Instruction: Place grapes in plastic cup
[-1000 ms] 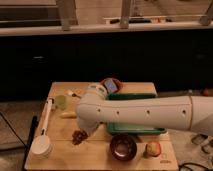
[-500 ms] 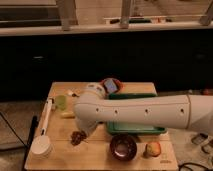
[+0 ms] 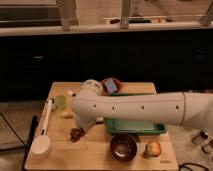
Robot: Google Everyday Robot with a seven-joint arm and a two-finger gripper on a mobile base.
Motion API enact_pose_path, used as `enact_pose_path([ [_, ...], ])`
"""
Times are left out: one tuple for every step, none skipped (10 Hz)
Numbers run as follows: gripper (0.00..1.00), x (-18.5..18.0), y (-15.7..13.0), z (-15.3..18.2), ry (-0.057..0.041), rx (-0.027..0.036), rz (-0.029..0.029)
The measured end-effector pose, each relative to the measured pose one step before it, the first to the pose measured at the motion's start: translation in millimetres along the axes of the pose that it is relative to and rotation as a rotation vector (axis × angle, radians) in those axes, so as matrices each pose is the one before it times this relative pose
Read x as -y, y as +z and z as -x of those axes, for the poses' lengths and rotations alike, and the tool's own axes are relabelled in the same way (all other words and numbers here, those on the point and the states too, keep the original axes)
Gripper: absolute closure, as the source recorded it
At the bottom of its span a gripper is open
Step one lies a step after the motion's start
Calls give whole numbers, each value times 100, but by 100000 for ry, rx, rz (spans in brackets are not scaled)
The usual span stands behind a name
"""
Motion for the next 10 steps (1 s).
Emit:
enact_pose_path([
  [100,442,87,-492,-398,32,-800],
  [100,1370,307,-889,-1938,-13,-220],
  [100,1246,221,-546,-1904,-23,510],
  [100,1046,111,-497,-1579,-358,209],
  [100,1194,-46,-1156,-1545,-851,347],
  [100,676,-124,-773,-644,-404,-171],
  [100,1003,-258,-842,-1352,-928,-392],
  [100,1115,-348,-383,-1458,-332,-461],
  [100,1033,-310,-705,-1293,-811,-157],
  [100,0,0,0,0,0,0],
])
